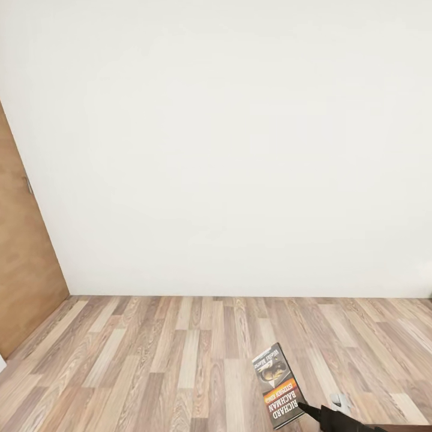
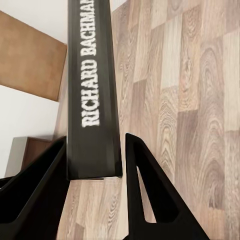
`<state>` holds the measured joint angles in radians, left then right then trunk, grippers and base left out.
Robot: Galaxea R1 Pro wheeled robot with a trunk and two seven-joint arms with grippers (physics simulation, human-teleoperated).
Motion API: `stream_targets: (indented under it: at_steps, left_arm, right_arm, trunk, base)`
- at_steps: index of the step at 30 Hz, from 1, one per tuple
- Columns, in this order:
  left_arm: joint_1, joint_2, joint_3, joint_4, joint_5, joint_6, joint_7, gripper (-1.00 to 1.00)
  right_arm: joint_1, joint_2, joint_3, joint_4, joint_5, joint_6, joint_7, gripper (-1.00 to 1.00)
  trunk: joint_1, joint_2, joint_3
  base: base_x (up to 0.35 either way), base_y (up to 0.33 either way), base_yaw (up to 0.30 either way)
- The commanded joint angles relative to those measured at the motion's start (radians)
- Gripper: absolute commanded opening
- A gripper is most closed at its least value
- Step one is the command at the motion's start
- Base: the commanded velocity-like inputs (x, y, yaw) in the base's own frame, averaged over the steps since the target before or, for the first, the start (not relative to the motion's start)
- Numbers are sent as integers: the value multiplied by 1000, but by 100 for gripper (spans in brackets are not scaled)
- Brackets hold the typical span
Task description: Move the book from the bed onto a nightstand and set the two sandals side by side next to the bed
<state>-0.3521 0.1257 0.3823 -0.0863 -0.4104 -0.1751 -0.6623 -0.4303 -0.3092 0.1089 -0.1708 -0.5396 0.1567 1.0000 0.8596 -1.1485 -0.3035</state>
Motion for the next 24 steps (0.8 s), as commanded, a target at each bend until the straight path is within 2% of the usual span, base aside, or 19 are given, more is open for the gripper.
stream_targets:
  at_steps: [1, 24]
  left_arm:
    - [-1, 0, 7, 0, -10, -6, -2, 100]
    - [-1, 0, 6, 0, -11, -6, -2, 100]
  right_arm:
    - [-1, -1, 3, -1, -13, 9, 2, -100]
    - [-1, -1, 3, -1, -13, 9, 2, -100]
  trunk:
    - [1, -1, -1]
    - [1, -1, -1]
  base:
    - [334, 0, 0]
    - [334, 0, 0]
